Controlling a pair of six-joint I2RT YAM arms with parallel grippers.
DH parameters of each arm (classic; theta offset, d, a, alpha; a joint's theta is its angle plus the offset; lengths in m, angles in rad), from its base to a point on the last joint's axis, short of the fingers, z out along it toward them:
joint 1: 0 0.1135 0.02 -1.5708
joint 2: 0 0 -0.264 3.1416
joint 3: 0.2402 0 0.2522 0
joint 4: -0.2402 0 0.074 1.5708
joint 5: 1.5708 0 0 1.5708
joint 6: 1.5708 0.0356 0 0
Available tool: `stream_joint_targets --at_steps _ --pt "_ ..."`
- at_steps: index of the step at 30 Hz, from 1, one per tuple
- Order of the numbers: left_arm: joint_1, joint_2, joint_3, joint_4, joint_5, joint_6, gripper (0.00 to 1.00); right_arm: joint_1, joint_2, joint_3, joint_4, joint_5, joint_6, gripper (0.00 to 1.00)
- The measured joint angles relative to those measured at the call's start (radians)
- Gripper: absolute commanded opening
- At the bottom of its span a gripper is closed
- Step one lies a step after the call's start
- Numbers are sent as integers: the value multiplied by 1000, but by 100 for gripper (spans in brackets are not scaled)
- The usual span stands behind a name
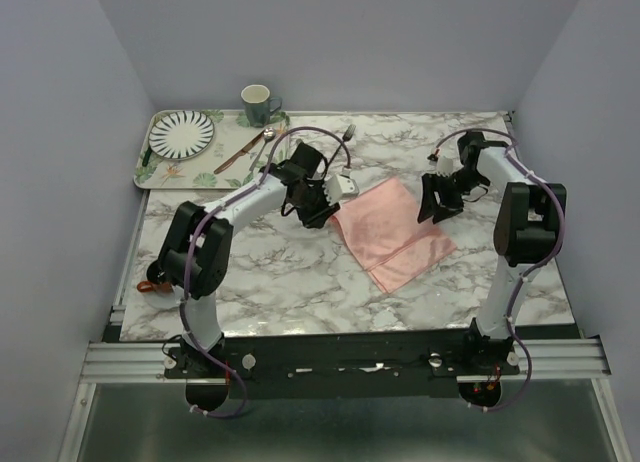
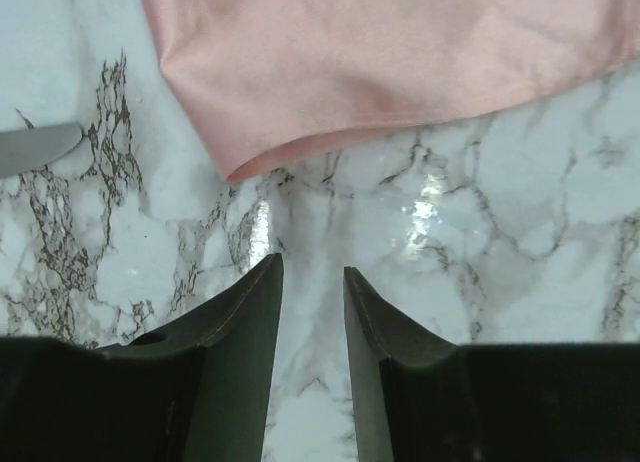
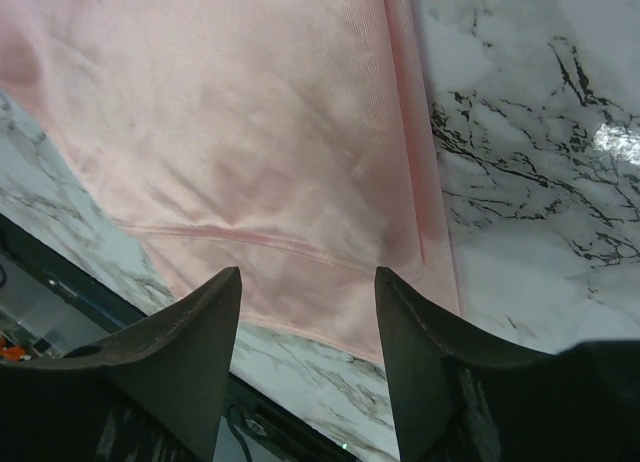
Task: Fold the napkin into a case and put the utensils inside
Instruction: Rotate the rectangle-folded napkin at the center of the board, then pick up the square-folded napkin from the center of the board.
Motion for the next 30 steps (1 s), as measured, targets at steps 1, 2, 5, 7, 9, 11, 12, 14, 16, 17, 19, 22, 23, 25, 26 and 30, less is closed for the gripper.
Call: stream_joint_targets --at_steps 1,2,5,7,9,11,12,14,16,17,19,22,23,25,26,30 --pt "-14 -37 -18 -7 2 -1 48 0 0 -13 0 9 -2 59" --pt "-29 -62 -27 -6 2 -5 49 0 0 -21 0 15 -4 58" --pt "-115 -110 -32 18 2 -28 50 -1 -1 -31 2 32 -6 57" --pt "-169 -110 -34 47 2 -56 50 -1 -2 -31 8 45 -5 57" --pt "-216 -105 -42 74 2 -86 50 -1 -2 -31 10 60 -2 55" --pt "-251 -99 -53 98 -5 -113 51 -1 -2 -31 13 78 0 54" --pt "-260 -96 -55 106 -10 -120 52 -1 -2 -31 14 90 2 54" --pt "-282 -82 -56 127 -26 -145 56 -1 -2 -31 16 108 6 53" --pt "-299 -68 -56 147 -46 -166 57 -1 -2 -31 18 123 10 51" --pt "-306 -60 -56 156 -60 -177 58 -1 -1 -29 17 129 11 50" --pt "-319 -41 -56 171 -84 -191 58 -1 2 -24 18 135 18 47" --pt "-338 -5 -46 182 -111 -207 58 -1 18 -3 18 138 25 46" --pt "-341 2 -43 183 -117 -209 58 -1 24 3 18 138 26 43" --pt "-349 24 -30 186 -128 -214 59 -1 42 18 20 138 27 43" --pt "-351 31 -24 188 -131 -217 59 -1 49 22 20 137 29 43" --pt "-360 64 12 196 -145 -225 59 -1 70 27 18 138 29 42"
